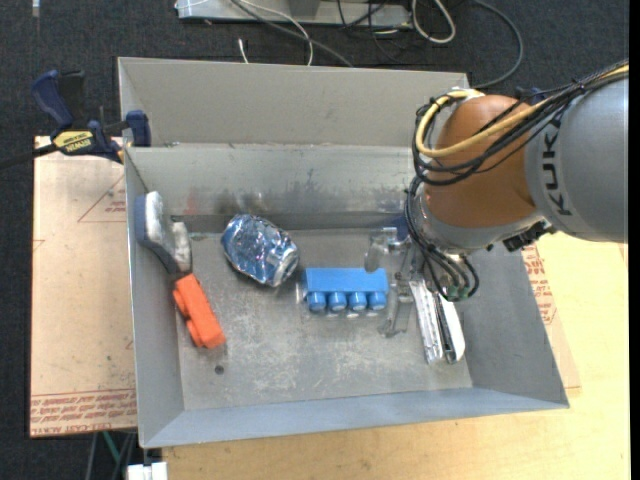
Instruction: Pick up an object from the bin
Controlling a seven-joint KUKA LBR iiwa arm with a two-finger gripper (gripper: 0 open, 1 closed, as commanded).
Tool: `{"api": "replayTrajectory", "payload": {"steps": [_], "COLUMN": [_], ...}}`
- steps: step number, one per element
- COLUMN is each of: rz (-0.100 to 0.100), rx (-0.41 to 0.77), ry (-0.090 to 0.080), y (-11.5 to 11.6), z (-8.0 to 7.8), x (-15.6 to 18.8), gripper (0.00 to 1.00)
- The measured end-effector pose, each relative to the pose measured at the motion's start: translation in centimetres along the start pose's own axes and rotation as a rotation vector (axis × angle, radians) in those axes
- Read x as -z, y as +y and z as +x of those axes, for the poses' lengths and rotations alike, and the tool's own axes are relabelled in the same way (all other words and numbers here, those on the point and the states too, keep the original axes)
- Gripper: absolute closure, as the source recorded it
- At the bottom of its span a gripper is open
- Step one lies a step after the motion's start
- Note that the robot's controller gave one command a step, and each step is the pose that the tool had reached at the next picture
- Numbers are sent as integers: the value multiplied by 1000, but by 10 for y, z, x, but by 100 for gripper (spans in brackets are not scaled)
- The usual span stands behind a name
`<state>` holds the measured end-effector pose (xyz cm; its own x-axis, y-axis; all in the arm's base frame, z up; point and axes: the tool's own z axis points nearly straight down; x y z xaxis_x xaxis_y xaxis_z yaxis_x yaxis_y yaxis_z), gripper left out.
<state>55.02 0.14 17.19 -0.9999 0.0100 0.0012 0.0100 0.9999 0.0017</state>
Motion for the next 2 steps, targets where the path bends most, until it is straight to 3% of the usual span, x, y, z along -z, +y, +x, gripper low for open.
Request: {"api": "replayTrajectory", "payload": {"steps": [1, 2], "rz": [1, 1], "rx": [23, 132], "ry": [-22, -20], "y": [12, 7], "z": [-82, -21], "x": [-94, -102], "gripper": [0, 0]}}
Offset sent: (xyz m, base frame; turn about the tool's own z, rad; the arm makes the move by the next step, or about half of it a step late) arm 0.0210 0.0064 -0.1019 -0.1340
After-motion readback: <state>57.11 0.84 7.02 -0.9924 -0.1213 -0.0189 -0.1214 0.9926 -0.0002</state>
